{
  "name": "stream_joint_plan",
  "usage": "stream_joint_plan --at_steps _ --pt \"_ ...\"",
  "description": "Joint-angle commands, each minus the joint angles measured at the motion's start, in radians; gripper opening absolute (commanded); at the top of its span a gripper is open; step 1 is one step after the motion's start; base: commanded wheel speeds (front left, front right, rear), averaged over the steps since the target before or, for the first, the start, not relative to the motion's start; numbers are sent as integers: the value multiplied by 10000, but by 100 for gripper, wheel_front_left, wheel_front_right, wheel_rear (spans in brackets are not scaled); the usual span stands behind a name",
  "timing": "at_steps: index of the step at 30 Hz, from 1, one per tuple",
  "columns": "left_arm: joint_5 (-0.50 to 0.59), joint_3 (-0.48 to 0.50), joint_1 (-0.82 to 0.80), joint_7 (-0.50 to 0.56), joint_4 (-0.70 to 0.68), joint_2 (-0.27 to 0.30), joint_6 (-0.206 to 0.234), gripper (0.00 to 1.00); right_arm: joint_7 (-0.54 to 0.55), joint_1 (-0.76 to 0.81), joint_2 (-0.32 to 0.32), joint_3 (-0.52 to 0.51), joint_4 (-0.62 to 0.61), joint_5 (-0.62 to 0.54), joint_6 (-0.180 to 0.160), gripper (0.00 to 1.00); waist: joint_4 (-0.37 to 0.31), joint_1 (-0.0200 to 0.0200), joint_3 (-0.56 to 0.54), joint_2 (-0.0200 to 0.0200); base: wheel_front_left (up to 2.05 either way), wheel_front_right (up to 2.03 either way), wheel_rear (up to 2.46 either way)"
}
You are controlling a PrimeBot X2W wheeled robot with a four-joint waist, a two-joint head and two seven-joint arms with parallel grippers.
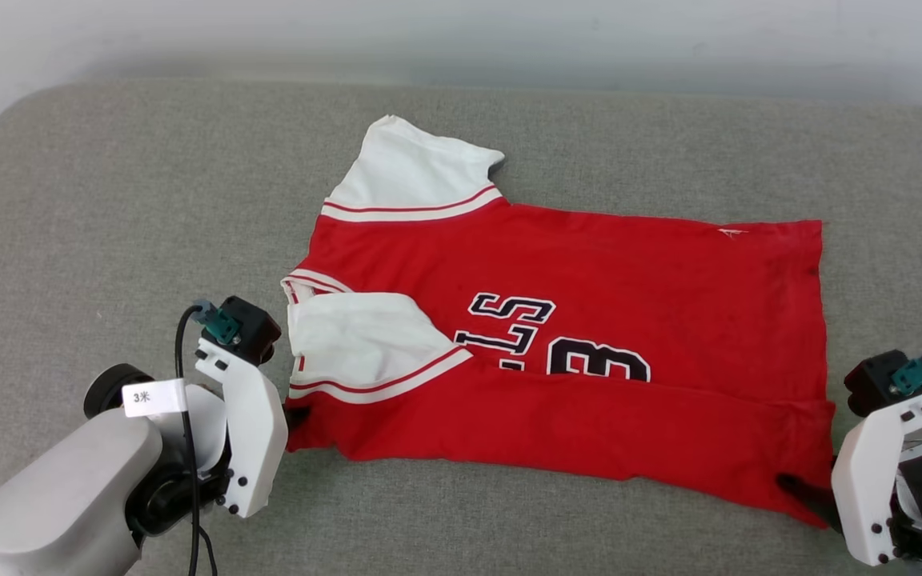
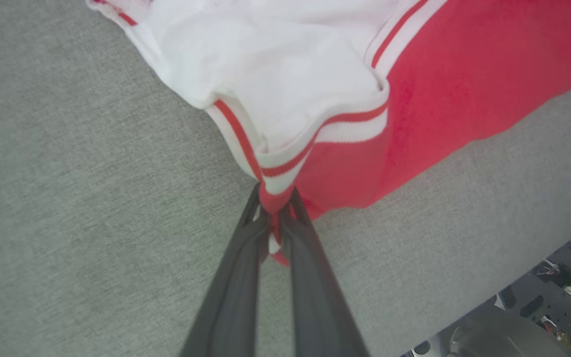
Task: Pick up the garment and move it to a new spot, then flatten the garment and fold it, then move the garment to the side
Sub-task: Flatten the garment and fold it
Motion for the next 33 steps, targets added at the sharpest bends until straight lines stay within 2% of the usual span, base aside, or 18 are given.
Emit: stream_joint_plan --at_steps 1,9,10,11,12,22,33 --pt "92 10 -123 -81 -25 -16 35 0 -78 28 181 200 331 -47 -8 100 68 0 118 -1 0 0 0" --pt "76 18 -96 -157 -17 26 55 0 -680 139 613 1045 1241 166 7 100 64 0 205 -1 0 0 0" --pt "60 24 -57 -170 -8 46 61 0 -837 82 606 1088 1251 217 9 44 40 0 187 -1 0 0 0" --pt "42 30 -9 -188 3 69 67 0 -995 0 577 1128 1249 247 9 4 11 0 155 -1 0 0 0" --pt "19 37 39 -203 12 86 81 0 -1103 -71 528 1171 1235 299 9 0 -15 0 119 -1 0 0 0" --pt "-282 100 586 -295 -263 449 188 0 -2016 -54 -236 817 464 761 -9 0 -203 0 -627 -1 0 0 0" --pt "-651 101 1795 -440 -1419 1255 660 0 -1798 1059 -948 98 -673 1015 -9 0 -311 0 -1279 -1 0 0 0"
